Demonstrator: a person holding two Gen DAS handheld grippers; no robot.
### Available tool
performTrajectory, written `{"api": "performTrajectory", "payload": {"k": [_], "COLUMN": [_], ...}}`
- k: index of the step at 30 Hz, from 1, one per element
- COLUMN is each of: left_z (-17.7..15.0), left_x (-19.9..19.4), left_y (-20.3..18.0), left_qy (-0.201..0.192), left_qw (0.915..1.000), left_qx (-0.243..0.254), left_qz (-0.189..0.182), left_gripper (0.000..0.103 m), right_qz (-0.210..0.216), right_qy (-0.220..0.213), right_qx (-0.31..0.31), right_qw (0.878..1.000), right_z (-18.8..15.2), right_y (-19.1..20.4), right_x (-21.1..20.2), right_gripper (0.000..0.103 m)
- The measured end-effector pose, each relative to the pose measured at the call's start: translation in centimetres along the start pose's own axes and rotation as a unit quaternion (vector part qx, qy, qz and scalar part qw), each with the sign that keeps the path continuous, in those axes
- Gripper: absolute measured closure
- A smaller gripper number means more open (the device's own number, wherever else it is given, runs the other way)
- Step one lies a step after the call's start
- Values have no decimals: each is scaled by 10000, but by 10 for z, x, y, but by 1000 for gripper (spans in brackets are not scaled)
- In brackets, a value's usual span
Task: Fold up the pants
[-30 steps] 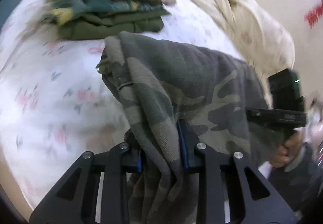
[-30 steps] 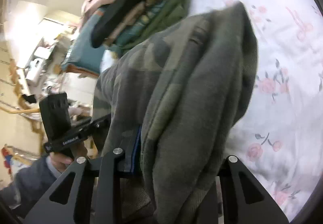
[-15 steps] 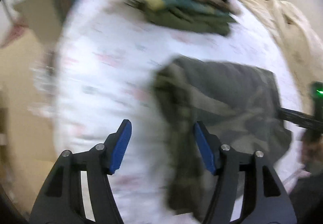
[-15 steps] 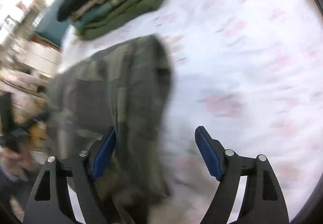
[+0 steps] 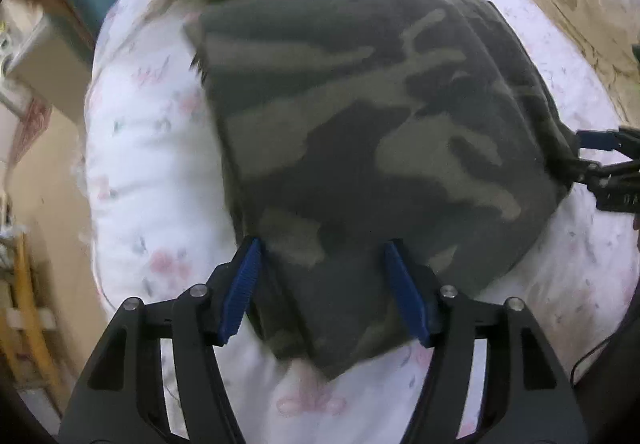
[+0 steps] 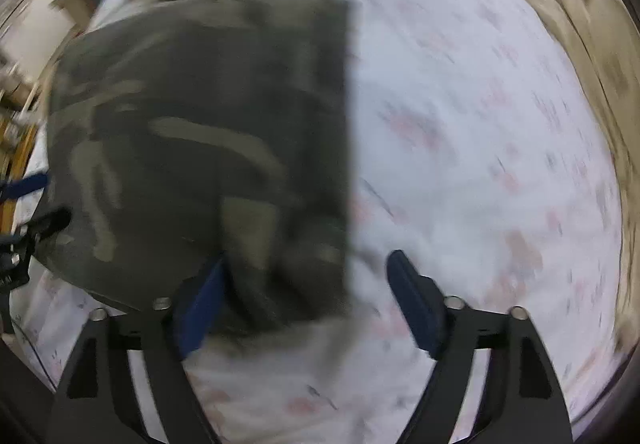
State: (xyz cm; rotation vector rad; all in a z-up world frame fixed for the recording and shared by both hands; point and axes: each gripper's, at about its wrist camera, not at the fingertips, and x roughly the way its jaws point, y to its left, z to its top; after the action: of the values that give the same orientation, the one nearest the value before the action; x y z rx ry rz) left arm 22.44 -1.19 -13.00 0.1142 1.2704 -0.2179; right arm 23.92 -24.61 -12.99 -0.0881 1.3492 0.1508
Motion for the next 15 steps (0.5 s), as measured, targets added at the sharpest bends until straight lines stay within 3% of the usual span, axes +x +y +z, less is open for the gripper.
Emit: {"api": "performTrajectory", "payload": {"k": [3, 4, 6, 8, 11, 13, 15], "left_z": [0, 0, -7, -19, -41, -57, -75], "left_x": [-12, -24, -55, -83, -119, -134, -145], "left_y": [14, 19, 24, 22, 17, 9, 1], "left_qy": [-66, -264, -784, -1248, -1935, -2207, -2495], "left_qw": [9997, 9991, 9955, 9900, 9776, 9708, 9617], "left_qx": [-217, -336, -539, -597, -726, -718, -760], "left_qz": [17, 17, -7, 280, 386, 604, 842], "left_gripper": [43, 43, 43, 42, 33, 28, 13], "right_qz": [-287, -293, -9, 470, 828, 827, 762], "right_qy": [-215, -539, -1033, -1555, -2046, -2341, -2611], "right_qx": [143, 178, 279, 471, 638, 595, 549], "right_qw": [9993, 9980, 9943, 9856, 9732, 9669, 9607], "right_z": [-10, -15, -25, -40, -59, -77, -92], "right_y": [-10, -9, -5, -2, 13, 28, 34], "right_x": [-20, -37, -61, -87, -106, -120, -130], "right_gripper": [19, 19, 17, 17, 16, 11, 2]}}
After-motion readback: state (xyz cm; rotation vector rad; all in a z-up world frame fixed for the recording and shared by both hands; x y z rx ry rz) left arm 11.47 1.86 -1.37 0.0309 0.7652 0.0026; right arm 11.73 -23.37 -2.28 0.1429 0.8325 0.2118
